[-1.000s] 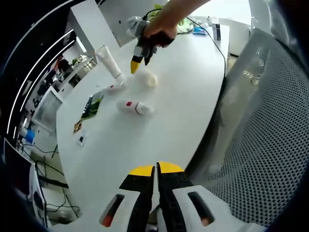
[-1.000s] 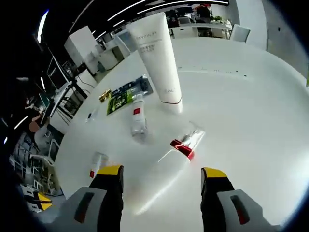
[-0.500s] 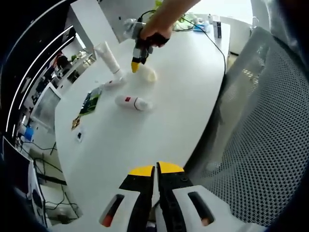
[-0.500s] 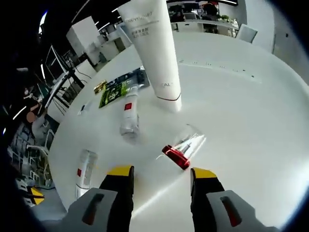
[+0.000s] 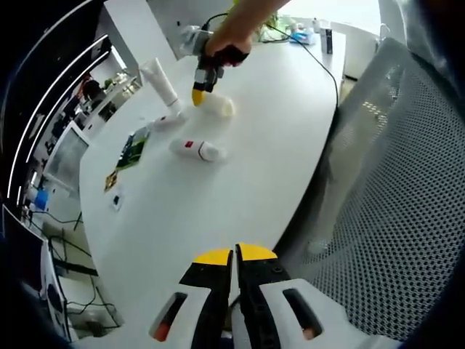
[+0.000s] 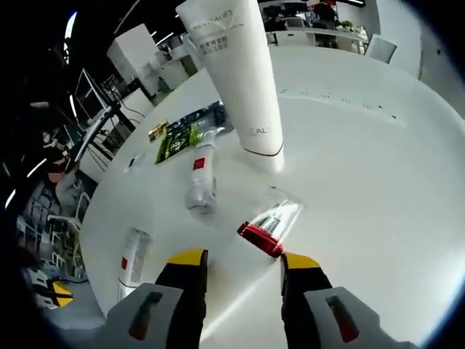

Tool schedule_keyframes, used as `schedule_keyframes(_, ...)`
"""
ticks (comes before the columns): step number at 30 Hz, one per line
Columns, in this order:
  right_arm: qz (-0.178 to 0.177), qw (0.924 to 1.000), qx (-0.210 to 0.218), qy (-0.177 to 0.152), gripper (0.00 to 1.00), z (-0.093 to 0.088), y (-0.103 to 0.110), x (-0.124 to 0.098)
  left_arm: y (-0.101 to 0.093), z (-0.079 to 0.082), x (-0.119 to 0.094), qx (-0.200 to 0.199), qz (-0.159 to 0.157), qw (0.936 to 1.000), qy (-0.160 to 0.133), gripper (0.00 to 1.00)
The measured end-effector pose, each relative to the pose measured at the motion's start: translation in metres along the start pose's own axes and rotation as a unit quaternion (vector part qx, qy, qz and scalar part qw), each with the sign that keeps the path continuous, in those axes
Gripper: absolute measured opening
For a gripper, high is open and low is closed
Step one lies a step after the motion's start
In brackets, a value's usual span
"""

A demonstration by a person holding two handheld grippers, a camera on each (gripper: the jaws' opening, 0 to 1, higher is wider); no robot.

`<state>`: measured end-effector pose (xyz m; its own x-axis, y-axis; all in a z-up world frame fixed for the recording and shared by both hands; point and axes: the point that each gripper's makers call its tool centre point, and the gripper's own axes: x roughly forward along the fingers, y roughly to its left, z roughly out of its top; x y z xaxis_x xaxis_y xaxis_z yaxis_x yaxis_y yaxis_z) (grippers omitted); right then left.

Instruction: Arrange the skincare products in the storage area until every visible bottle or jar stands upright without overlapping.

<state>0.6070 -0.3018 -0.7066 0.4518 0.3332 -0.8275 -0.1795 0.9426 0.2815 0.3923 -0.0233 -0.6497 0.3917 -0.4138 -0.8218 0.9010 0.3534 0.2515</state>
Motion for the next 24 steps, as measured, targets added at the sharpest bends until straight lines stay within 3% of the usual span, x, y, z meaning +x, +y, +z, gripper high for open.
schedule_keyframes(18,0.005,0.9972,-0.069,0.027,0.29,0.003,0.021,0.009,0.0,-0.002,0.001,0.0,-0.001,1.0,0.005,0.01)
schedule_keyframes(24,0.019,0.9935,-0.1,0.051,0.26,0.002,0.029,0.011,0.0,-0.001,0.001,0.0,-0.001,1.0,0.005,0.01)
